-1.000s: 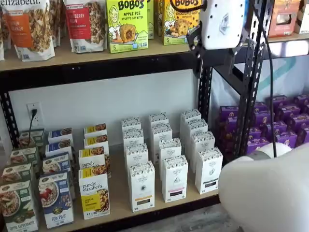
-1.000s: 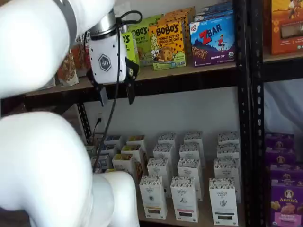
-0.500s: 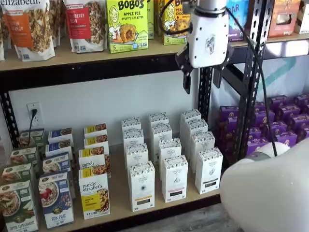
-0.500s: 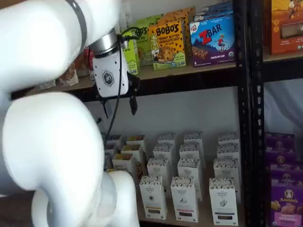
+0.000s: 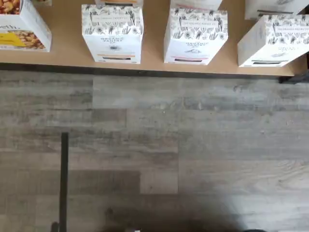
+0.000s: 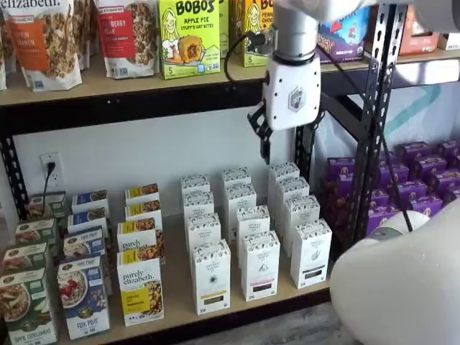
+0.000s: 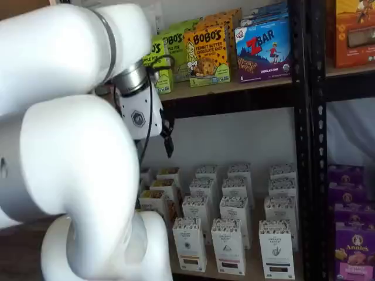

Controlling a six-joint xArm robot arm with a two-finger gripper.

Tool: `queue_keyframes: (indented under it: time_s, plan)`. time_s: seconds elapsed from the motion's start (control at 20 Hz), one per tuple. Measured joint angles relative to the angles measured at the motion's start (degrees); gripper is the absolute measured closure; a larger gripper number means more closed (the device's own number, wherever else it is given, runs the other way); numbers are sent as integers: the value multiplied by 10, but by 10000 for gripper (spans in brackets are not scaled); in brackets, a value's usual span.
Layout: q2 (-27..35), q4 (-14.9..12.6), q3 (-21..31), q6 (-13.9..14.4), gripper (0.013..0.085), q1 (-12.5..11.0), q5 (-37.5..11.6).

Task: Pick up the white box with a yellow strip in the middle, on the bottom shelf, the fourth box from the left

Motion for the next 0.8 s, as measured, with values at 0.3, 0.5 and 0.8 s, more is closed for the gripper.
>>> queue_keyframes:
  time_s: [0.3, 0.5, 0.8]
  plan:
    - [25, 15, 45, 15, 130, 12, -92]
    - [49, 16, 63, 23, 130, 18, -143]
    - [121, -12, 82, 55, 130, 28, -230]
